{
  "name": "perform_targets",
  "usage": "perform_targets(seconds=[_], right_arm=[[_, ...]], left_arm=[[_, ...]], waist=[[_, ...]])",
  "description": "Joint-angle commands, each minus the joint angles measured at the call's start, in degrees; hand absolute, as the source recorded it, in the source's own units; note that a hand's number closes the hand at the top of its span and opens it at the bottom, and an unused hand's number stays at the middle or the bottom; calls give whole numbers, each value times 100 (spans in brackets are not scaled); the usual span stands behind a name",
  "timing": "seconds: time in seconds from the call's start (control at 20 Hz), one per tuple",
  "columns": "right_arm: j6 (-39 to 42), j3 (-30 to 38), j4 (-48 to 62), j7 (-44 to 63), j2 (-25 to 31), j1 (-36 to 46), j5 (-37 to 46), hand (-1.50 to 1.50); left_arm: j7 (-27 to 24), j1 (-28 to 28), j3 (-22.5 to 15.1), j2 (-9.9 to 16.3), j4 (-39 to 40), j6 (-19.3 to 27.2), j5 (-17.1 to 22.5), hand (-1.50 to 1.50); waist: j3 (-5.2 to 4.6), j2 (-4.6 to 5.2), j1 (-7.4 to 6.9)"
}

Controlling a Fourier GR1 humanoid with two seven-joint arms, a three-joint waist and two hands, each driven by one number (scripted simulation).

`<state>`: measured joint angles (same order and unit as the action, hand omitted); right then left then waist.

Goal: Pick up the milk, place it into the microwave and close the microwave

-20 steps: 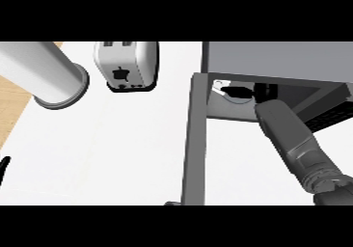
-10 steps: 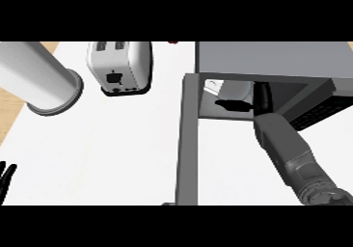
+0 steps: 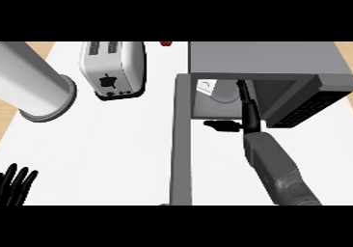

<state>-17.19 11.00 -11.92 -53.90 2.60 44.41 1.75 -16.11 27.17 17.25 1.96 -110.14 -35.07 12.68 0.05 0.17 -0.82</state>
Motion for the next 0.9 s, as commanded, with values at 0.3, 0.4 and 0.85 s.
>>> perform_targets(seconds=[0.3, 0.4, 0.85], right_arm=[[1463, -434, -1182, -467, -207, -1542, -90, -150], [1355, -618, -1628, -252, -254, -1772, -216, -150], [2216, -861, -4268, 319, -9, -3754, -687, -150]], left_arm=[[226, -6, -586, -140, -335, -252, -173, -150], [56, 36, -804, -121, -209, -443, -547, -150], [564, -452, -1594, -195, -403, -37, -1201, 150]], waist=[[-13, -82, 236], [-16, -94, 236], [-17, -81, 278]])
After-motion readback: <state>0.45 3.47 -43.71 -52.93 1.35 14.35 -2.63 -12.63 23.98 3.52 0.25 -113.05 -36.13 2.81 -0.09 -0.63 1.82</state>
